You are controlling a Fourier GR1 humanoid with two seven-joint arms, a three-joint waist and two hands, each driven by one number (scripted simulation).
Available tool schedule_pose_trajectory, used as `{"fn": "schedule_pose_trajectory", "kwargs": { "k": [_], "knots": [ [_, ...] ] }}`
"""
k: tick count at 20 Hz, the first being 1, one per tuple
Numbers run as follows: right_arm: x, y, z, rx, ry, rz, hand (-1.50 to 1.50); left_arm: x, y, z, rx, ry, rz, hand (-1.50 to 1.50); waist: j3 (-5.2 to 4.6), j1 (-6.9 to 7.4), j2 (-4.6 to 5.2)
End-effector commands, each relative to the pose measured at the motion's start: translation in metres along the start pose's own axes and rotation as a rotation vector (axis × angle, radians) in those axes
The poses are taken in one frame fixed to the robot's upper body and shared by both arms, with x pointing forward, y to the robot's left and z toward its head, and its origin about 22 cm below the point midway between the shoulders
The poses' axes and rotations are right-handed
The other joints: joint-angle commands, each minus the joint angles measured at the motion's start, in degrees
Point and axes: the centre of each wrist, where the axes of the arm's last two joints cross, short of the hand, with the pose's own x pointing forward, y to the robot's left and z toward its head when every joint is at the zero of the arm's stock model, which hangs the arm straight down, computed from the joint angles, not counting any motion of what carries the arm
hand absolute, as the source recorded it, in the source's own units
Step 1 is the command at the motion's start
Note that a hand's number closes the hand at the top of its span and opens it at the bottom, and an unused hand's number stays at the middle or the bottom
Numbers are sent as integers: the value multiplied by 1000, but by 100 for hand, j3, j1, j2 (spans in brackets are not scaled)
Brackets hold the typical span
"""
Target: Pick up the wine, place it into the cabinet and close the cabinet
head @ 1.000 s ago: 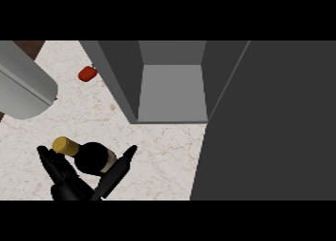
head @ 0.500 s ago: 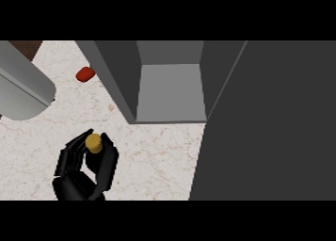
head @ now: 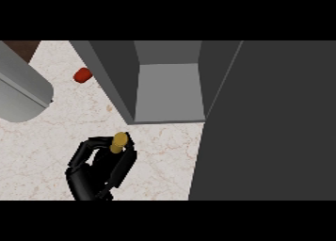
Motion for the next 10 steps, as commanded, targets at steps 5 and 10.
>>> {"fn": "schedule_pose_trajectory", "kwargs": {
  "k": [5, 10],
  "knots": [
    [3, 8, 3, 81, -27, -50, -150, 47, 1, 31, -506, -53, 106, 150, -42, -406, 64],
    [4, 9, -1, 85, -15, -53, -150, 74, 3, 23, -623, -157, 207, 150, -38, -320, 99]
  ]
}}
